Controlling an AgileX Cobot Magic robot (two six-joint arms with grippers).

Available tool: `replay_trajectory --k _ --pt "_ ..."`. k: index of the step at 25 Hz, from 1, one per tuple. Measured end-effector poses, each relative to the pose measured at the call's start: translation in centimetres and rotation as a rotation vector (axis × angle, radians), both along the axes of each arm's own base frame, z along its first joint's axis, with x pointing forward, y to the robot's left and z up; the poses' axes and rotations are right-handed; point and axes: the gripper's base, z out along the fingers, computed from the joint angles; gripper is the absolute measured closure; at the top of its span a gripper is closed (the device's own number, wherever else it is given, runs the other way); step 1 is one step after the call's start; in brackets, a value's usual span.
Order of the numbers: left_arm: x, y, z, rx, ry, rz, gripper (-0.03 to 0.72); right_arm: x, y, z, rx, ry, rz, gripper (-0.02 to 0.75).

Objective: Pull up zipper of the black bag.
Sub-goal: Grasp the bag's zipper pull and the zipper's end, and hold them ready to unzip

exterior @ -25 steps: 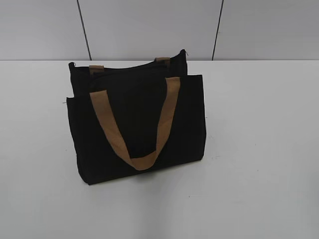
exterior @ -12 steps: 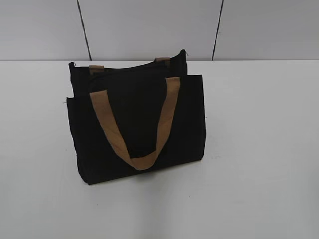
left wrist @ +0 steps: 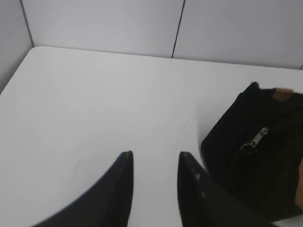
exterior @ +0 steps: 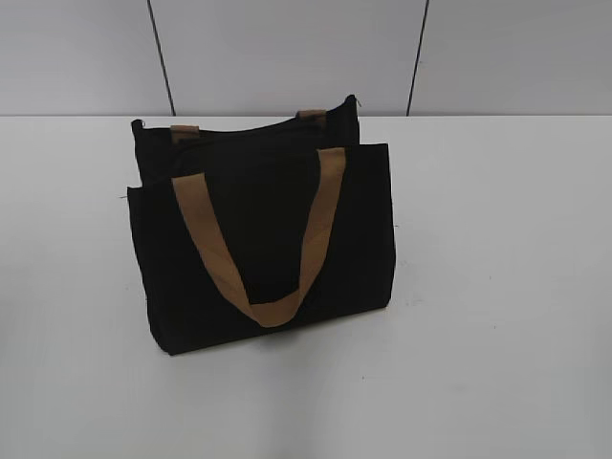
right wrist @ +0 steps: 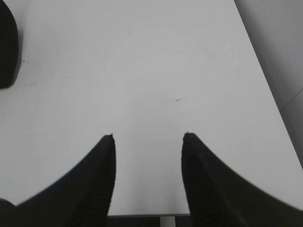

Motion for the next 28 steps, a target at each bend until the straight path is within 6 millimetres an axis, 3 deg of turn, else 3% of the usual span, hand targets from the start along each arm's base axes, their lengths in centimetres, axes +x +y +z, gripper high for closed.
replay_trajectory --k 6,15,24,28 --pt "3.5 -1.2 0.0 0.002 -0.128 -0.090 0.403 0.0 0.0 0.0 0.000 0.000 0.000 0.377" --pt "6.1 -2.4 -6.3 -0.032 -0.290 -0.133 0.400 0.0 0.0 0.0 0.000 0.000 0.000 0.377" --pt "7.2 -3.0 -8.1 -0.022 -0.246 -0.159 0.394 0.0 0.0 0.0 0.000 0.000 0.000 0.377" --pt "8.2 -4.1 -9.6 -0.009 -0.170 -0.211 0.303 0.0 0.0 0.0 0.000 0.000 0.000 0.377"
